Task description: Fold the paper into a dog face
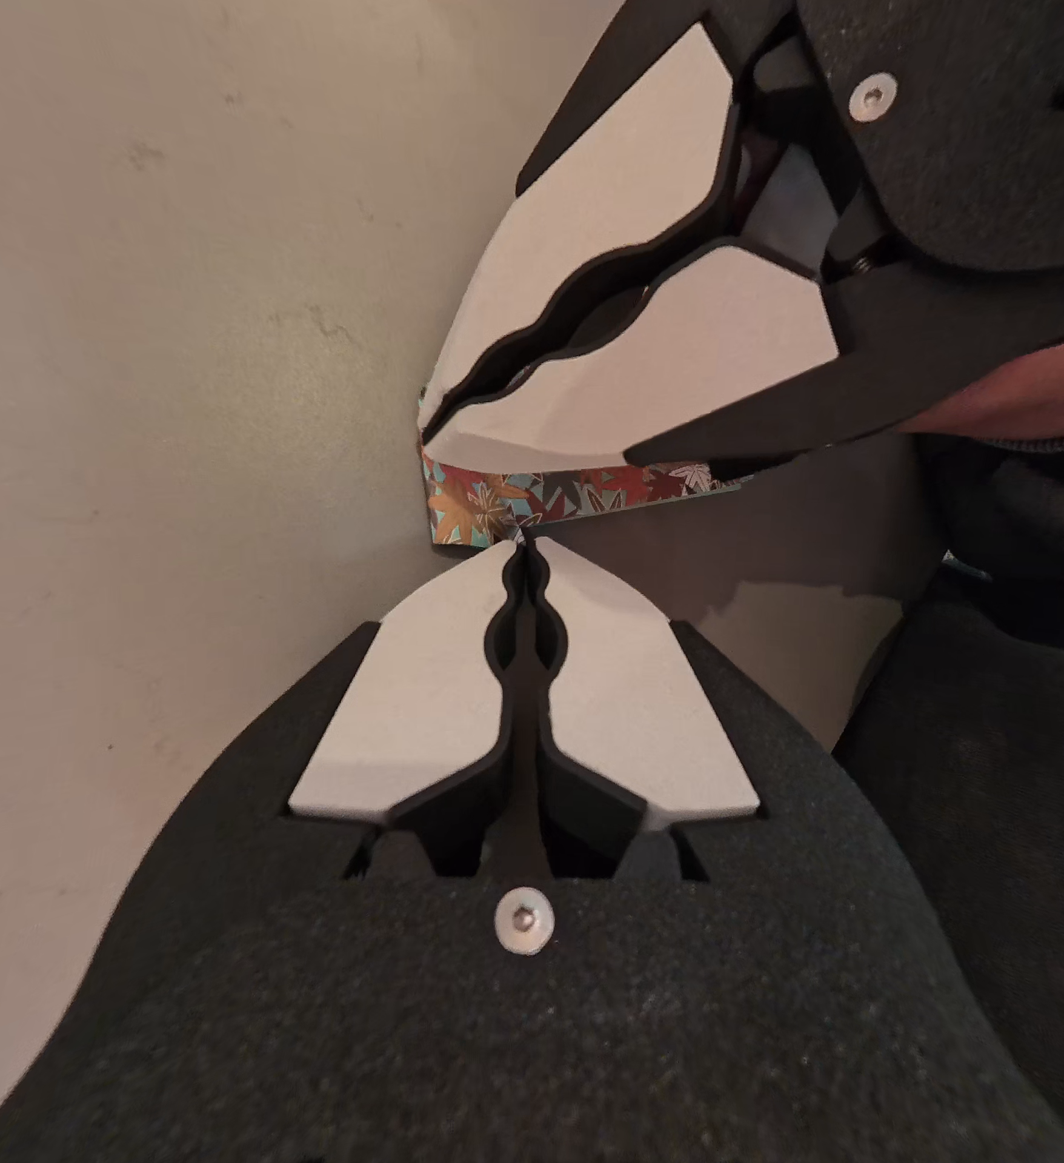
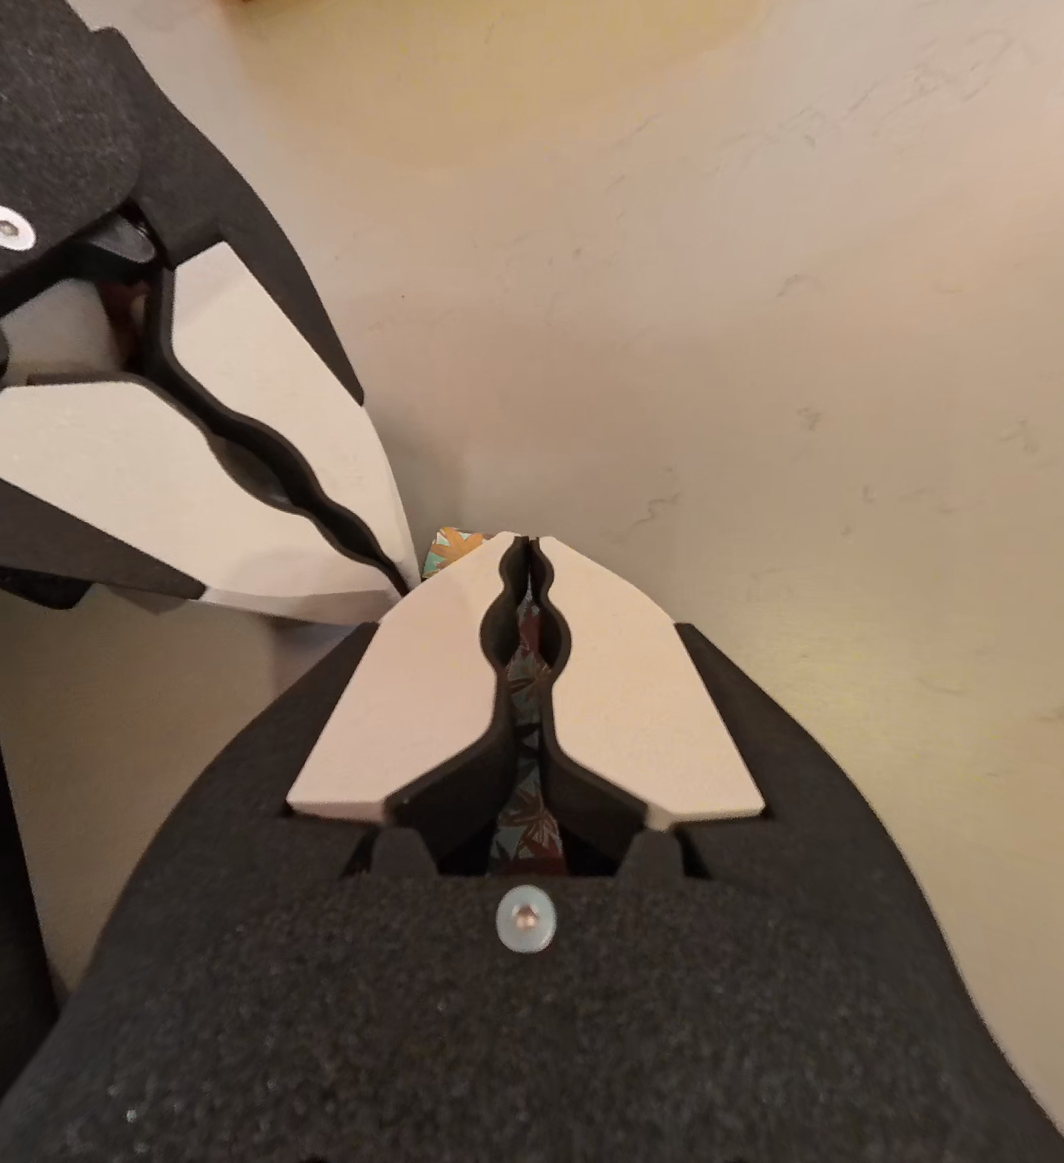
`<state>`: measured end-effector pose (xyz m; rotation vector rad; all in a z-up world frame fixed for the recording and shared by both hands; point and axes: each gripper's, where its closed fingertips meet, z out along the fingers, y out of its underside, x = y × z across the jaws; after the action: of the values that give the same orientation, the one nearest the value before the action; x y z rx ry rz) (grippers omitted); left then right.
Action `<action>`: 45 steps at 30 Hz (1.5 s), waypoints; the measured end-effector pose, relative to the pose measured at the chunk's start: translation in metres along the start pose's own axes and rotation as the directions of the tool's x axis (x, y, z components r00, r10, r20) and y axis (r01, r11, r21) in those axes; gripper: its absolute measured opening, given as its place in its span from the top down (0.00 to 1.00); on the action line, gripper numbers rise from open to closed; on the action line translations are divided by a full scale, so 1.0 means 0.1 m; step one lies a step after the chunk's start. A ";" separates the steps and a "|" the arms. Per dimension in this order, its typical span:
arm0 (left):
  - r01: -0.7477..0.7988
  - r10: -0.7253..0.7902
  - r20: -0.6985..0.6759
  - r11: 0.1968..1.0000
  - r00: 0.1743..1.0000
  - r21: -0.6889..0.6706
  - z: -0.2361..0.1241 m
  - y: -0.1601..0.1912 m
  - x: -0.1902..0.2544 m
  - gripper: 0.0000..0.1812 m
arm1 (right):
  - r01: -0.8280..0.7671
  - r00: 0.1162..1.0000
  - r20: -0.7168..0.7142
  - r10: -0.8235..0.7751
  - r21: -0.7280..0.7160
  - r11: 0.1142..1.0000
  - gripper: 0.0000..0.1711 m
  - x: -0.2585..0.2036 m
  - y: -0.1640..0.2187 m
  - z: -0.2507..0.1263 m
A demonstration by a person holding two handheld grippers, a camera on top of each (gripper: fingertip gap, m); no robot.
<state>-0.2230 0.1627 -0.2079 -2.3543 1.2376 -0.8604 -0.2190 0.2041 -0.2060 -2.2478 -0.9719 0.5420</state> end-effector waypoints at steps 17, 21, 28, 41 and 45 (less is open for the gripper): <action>0.002 -0.002 -0.004 1.000 1.000 0.004 0.00 0.01 0.00 1.00 | 0.011 1.000 -0.025 -0.011 -0.014 1.000 1.00 0.03 0.03 0.02; 0.013 -0.013 -0.009 1.000 1.000 0.015 0.00 0.00 0.01 1.00 | 0.020 0.999 -0.036 -0.021 -0.015 1.000 1.00 0.03 0.03 0.02; 0.114 -0.101 -0.119 0.988 0.988 0.103 -0.20 -0.13 0.10 0.88 | 0.015 0.999 -0.043 -0.015 -0.015 1.000 1.00 0.04 0.04 0.02; 0.008 -0.014 0.110 0.998 0.994 0.056 0.03 -0.23 -0.27 1.00 | -0.001 0.999 -0.043 0.001 -0.015 1.000 1.00 0.05 0.04 0.02; -0.006 -0.001 0.120 0.998 0.993 0.060 0.03 -0.20 -0.27 1.00 | 0.000 0.999 -0.047 0.000 -0.015 1.000 1.00 0.05 0.04 0.02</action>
<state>-0.2209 0.1965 -0.2085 -2.3198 1.1508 -0.7328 -0.2152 0.2065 -0.2105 -2.2639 -0.9554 0.4812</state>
